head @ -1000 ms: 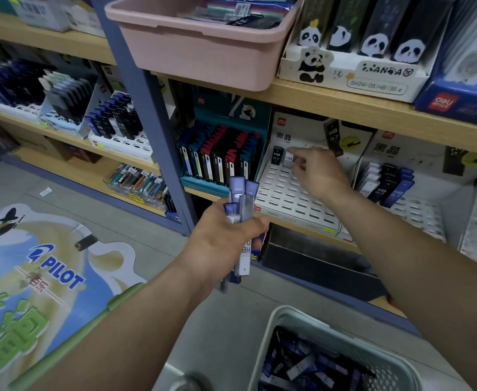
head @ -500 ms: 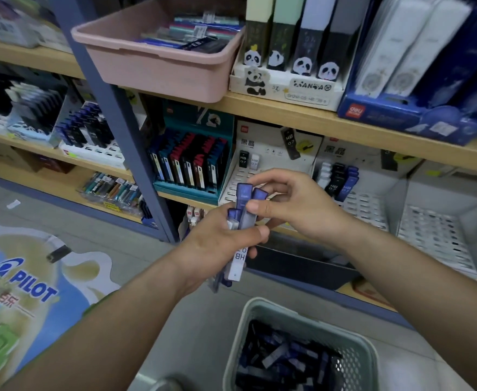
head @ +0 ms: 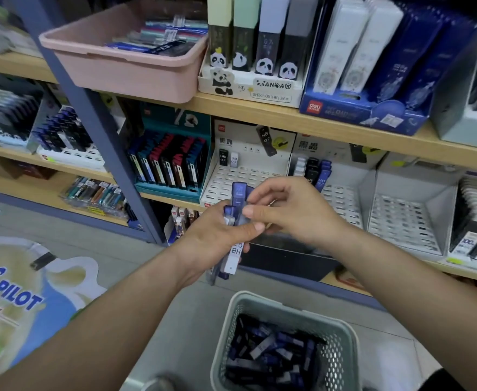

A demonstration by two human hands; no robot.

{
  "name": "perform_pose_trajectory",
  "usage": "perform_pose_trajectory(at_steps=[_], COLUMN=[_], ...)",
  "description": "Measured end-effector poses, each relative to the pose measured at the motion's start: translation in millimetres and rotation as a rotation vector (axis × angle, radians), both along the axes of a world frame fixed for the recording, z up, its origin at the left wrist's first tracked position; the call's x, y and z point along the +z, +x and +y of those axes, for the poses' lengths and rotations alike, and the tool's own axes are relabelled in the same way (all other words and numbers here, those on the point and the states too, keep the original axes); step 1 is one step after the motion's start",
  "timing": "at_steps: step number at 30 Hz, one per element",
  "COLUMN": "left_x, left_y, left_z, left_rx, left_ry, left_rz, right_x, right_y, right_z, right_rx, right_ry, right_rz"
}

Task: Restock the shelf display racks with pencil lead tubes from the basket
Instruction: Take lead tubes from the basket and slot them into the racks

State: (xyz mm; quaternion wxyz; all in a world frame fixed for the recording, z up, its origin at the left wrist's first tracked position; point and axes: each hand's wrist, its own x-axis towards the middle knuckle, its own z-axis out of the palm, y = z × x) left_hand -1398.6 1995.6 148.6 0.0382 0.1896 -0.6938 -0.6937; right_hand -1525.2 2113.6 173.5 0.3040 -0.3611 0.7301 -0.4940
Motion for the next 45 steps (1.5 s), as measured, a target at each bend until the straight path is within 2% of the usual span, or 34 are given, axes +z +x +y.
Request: perform_pose_trajectory(at_steps=[8,15,19,22,27,34,36,39,42,45], left_x=[1,-5,-7,-8,-10,-17,-20,-24,-27,-27], left_y=[-6,-10,-13,-18,-26,-36,-36,-33,-28,-24], left_z=[0,-6,-8,-6,0,9,6,1,-1,0], left_rx=[0.033,0.111,0.239,0.281,0.257,0.204,0.225,0.226,0.213,0.192], left_ry=[0.069,0.111,0.109,0.09,0.068,0.035,0.033,0.015,-0.011,-0.012], left_rz=[-0.001,-0.031,-0.023,-0.013,-0.035,-0.107,-0.124,-0.153,-0.191,-0.209], right_x=[-7,-12,-17,-20,-21,-30,-30,-33,-41,-51], right_y=[-15,-36,-35,-31,-27,-28,-37,-56,-77,-95], right_z=[9,21,29,35,40,49,53,57,55,47], right_rx=[-0.022,-0.121,-0.146,-0.092,0.069,0.257,0.203,-0.011,-0.259,-0.406], right_ry=[-0.076,-0.18,-0.141,-0.051,0.108,0.077,0.083,0.04,-0.034,-0.044], right_rz=[-0.297,-0.336,-0.382,-0.344,-0.131,-0.128,-0.117,-0.106,0.025,0.198])
